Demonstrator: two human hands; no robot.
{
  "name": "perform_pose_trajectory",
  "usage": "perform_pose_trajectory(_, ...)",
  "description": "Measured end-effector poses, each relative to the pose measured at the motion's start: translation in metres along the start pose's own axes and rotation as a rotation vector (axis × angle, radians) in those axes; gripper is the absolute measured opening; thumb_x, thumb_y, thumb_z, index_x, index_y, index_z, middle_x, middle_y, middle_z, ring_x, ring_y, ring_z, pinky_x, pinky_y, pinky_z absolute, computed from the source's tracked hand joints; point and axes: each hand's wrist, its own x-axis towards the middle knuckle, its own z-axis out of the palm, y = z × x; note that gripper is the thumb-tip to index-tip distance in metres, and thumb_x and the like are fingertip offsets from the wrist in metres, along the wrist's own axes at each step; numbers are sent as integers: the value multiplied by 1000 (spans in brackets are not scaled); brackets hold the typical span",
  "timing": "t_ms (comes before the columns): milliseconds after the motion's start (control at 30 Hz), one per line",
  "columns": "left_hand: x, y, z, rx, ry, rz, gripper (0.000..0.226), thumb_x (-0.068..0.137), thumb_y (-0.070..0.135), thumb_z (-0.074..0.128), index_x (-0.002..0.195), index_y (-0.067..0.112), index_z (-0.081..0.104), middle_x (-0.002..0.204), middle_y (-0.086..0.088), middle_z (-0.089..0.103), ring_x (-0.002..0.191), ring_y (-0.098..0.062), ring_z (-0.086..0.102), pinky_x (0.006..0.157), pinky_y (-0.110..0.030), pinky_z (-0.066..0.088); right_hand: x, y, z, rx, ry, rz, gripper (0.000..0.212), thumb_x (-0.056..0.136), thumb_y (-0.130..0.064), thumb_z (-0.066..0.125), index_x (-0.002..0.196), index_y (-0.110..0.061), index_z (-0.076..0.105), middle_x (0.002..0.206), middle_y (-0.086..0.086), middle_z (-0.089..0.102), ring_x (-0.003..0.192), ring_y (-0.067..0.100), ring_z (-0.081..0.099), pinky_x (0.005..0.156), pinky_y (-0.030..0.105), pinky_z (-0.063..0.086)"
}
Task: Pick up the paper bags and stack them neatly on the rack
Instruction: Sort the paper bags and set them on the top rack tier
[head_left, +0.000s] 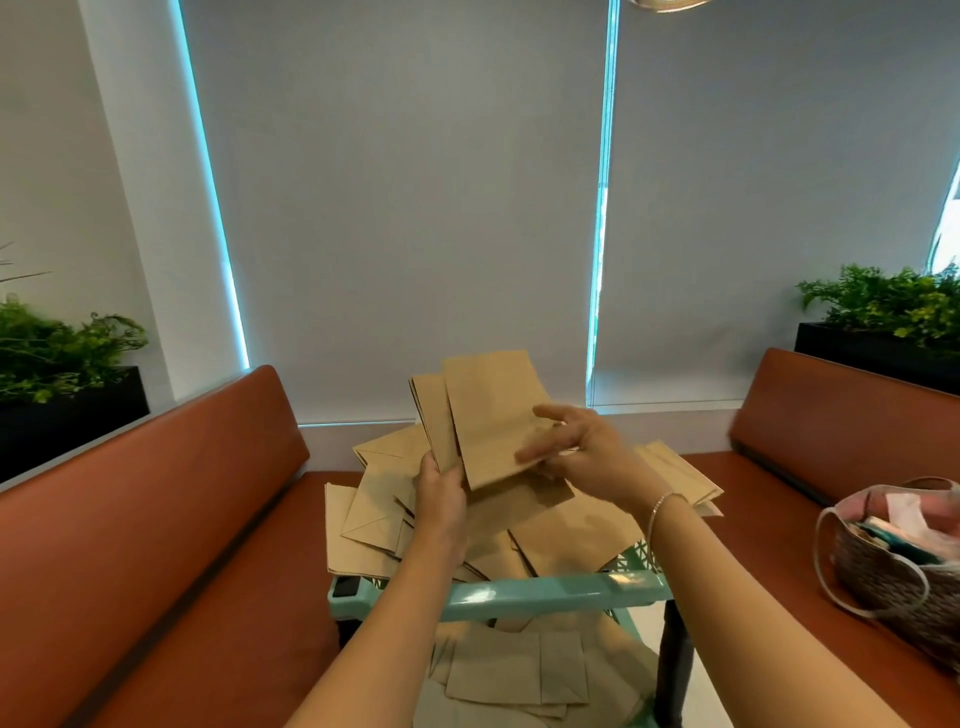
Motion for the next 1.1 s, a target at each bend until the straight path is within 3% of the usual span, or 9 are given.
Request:
perform_pose_trajectory(167,-1,2,4,-22,-2,33,51,103,27,32,150,19,14,151,-2,30,137,-16,31,109,-33,23,-4,19,8,66,-101,88,51,73,2,69,58,-47,71,147,-10,31,131,19,33,103,41,43)
perform_pose_trajectory(300,7,-7,2,13,-34,85,40,96,26,50,134,19,38,138,-5,48,122,-17,48,97,-29,39,-11,10,11,98,-174,118,33,71,2,73,82,-30,76,140,-18,34,121,5,37,103,29,41)
perform_pose_trajectory(367,9,-10,-1,46,-36,84,53,91,23,59,138,16,35,134,-7,49,119,-20,52,99,-34,43,-14,6,14,105,-218,126,30,73,0,71,96,-19,75,134,-21,37,120,3,38,99,23,40)
perform_pose_trajectory(533,9,-11,-2,39,-15,94,65,82,20,65,140,19,35,131,-11,51,116,-25,54,101,-46,45,-12,6,23,188,-154,151,19,74,-10,72,85,-24,76,147,-17,30,124,4,35,101,26,36)
perform_pose_trajectory(633,10,-11,-2,21,-8,85,80,72,25,66,144,23,30,137,-13,45,119,-25,53,102,-45,45,-6,7,29,275,72,225,36,82,-20,68,117,-24,62,144,-6,40,122,16,44,100,36,45)
perform_pose_trajectory(733,5,-6,-1,-29,-13,88,69,88,5,57,147,17,24,138,-12,47,122,-27,51,103,-45,43,-4,5,34,297,129,350,53,91,-30,56,139,-21,37,127,2,50,105,19,54,85,35,54)
perform_pose_trajectory(833,3,-5,-1,0,-31,118,61,87,-5,48,143,14,30,129,-12,54,113,-26,54,98,-47,46,-3,4,40,242,53,364,47,96,-30,47,139,-22,32,114,1,52,92,20,57,65,31,56)
perform_pose_trajectory(933,0,-3,-1,13,-53,117,60,84,-8,46,139,14,34,116,-8,57,99,-22,55,86,-40,49,-2,5,44,155,57,294,48,97,-27,43,143,-27,27,123,3,53,94,20,55,57,25,50)
perform_pose_trajectory(1100,0,-5,-1,18,-71,51,62,87,1,51,142,18,29,117,-10,56,98,-26,56,71,-36,50,-2,7,38,142,41,265,49,97,-24,45,143,-27,28,126,3,53,100,19,54,78,31,51)
